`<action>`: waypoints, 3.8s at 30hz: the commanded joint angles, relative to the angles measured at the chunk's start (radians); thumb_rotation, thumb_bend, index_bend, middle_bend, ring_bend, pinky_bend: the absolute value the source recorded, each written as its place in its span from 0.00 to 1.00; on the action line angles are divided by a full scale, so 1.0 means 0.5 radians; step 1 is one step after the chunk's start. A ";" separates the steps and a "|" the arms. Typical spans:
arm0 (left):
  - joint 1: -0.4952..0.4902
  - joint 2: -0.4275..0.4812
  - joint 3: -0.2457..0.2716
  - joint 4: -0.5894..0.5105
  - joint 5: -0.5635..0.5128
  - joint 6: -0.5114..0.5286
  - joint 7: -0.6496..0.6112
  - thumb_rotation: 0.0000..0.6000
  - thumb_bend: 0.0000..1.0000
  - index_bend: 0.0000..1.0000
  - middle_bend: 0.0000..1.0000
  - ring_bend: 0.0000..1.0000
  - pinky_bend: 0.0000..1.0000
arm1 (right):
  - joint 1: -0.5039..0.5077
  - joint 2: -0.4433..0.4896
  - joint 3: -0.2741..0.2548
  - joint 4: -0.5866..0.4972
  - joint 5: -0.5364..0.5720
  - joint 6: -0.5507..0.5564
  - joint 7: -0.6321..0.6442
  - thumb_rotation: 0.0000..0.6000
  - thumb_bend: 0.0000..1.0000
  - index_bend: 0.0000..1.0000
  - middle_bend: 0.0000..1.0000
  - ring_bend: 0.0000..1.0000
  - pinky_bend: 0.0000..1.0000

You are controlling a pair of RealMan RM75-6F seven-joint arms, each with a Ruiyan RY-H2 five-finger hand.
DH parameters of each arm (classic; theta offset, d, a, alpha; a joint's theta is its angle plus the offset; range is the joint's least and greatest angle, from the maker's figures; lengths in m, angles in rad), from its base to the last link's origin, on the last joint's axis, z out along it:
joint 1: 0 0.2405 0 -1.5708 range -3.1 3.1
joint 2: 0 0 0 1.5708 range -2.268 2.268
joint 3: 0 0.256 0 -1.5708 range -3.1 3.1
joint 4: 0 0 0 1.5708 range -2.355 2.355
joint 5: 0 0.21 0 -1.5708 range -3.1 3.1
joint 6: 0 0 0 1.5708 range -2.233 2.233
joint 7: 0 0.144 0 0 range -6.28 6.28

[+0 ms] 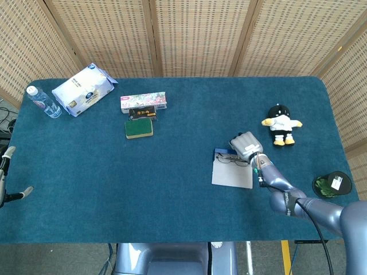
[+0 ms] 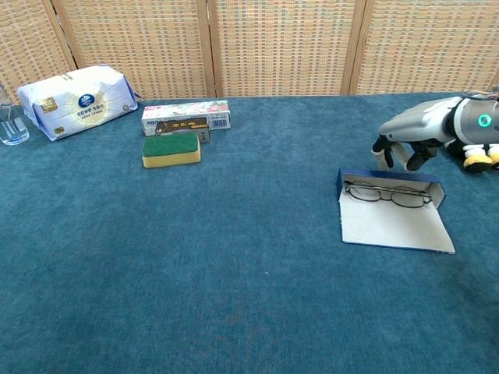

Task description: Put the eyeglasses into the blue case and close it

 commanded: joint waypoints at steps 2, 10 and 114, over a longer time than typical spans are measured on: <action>0.000 -0.003 0.006 -0.005 0.011 0.004 0.009 1.00 0.00 0.00 0.00 0.00 0.00 | 0.036 0.105 -0.111 -0.180 0.199 0.110 -0.147 1.00 1.00 0.38 0.32 0.23 0.37; 0.001 -0.010 0.015 -0.013 0.029 0.017 0.025 1.00 0.00 0.00 0.00 0.00 0.00 | -0.036 0.112 -0.060 -0.304 0.099 0.428 -0.058 1.00 0.54 0.15 0.00 0.00 0.35; 0.017 -0.045 0.077 -0.026 0.156 0.072 0.092 1.00 0.00 0.00 0.00 0.00 0.00 | -1.138 -0.656 -0.056 0.310 -1.525 1.301 0.325 1.00 0.54 0.46 0.02 0.00 0.33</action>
